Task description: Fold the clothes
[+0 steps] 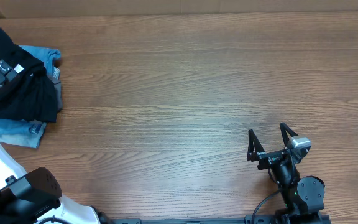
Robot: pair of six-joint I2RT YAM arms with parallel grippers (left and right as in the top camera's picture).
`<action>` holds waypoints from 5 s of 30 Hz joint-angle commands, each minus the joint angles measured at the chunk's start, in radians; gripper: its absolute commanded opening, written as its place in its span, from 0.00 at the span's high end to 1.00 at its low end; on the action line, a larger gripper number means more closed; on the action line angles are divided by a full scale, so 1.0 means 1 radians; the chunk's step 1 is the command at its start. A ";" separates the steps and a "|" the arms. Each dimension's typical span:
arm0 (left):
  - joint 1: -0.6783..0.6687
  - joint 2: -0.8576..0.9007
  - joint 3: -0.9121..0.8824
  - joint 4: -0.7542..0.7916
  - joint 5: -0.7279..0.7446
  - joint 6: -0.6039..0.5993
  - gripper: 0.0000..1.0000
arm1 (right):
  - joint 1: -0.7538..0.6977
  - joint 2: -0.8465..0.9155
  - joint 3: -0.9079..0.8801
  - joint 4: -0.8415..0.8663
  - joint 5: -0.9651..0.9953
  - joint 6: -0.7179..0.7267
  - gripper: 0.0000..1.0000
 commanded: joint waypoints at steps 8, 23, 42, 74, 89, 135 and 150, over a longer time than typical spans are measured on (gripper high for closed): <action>0.003 -0.007 0.002 0.001 -0.006 -0.006 0.00 | 0.002 -0.012 -0.010 0.003 0.010 0.001 0.00; -0.525 -0.425 0.001 0.004 -0.050 0.024 0.00 | 0.002 -0.012 -0.010 0.003 0.010 0.001 0.00; -0.587 -1.144 -1.320 0.890 -0.048 -0.232 0.00 | 0.002 -0.012 -0.010 0.003 0.010 0.001 0.00; -0.582 -1.618 -2.193 1.576 -0.134 -0.200 0.00 | 0.002 -0.012 -0.010 0.003 0.010 0.001 0.00; -0.532 -1.808 -2.193 1.511 -0.021 0.321 0.00 | 0.002 -0.012 -0.010 0.003 0.010 0.001 0.00; -0.533 -1.806 -2.193 1.511 -0.021 0.320 0.00 | 0.002 -0.011 -0.010 0.003 0.010 0.001 0.00; -0.533 -1.806 -2.193 1.512 -0.021 0.320 0.00 | 0.002 -0.011 -0.010 0.003 0.010 0.001 0.00</action>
